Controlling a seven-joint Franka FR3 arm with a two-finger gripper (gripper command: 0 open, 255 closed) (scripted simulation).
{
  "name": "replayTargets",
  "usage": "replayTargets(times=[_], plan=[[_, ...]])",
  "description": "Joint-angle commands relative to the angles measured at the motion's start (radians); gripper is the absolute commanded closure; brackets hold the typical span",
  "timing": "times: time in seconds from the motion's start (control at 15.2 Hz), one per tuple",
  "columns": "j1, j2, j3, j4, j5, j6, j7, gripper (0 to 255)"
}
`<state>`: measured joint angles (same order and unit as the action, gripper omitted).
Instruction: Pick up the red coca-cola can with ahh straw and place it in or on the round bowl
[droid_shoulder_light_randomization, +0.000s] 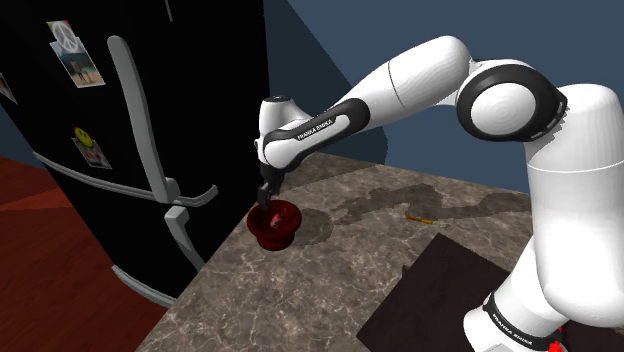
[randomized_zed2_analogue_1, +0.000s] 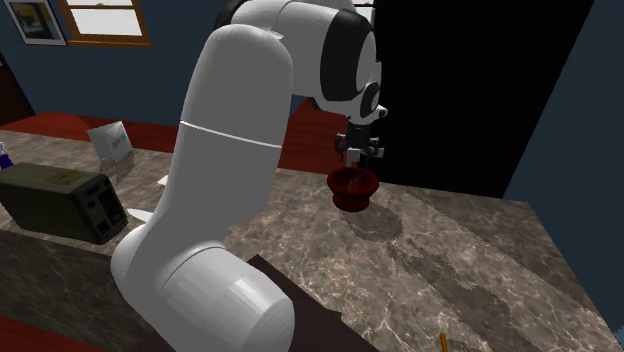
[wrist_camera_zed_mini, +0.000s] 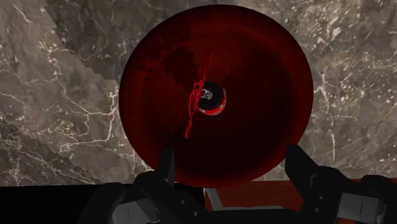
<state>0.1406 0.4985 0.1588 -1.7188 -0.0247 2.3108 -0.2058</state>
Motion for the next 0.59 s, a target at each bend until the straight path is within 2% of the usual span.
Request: replayTargets(times=[0.0, 0.13, 0.4, 0.53], plan=[[0.000, 0.000, 0.000, 0.000, 0.000, 0.000, 0.000, 0], [0.000, 0.000, 0.000, 0.000, 0.000, 0.000, 0.000, 0], [-0.010, -0.075, 0.006, 0.018, 0.012, -0.093, -0.007, 0], [-0.010, -0.075, 0.006, 0.018, 0.012, -0.093, -0.007, 0]])
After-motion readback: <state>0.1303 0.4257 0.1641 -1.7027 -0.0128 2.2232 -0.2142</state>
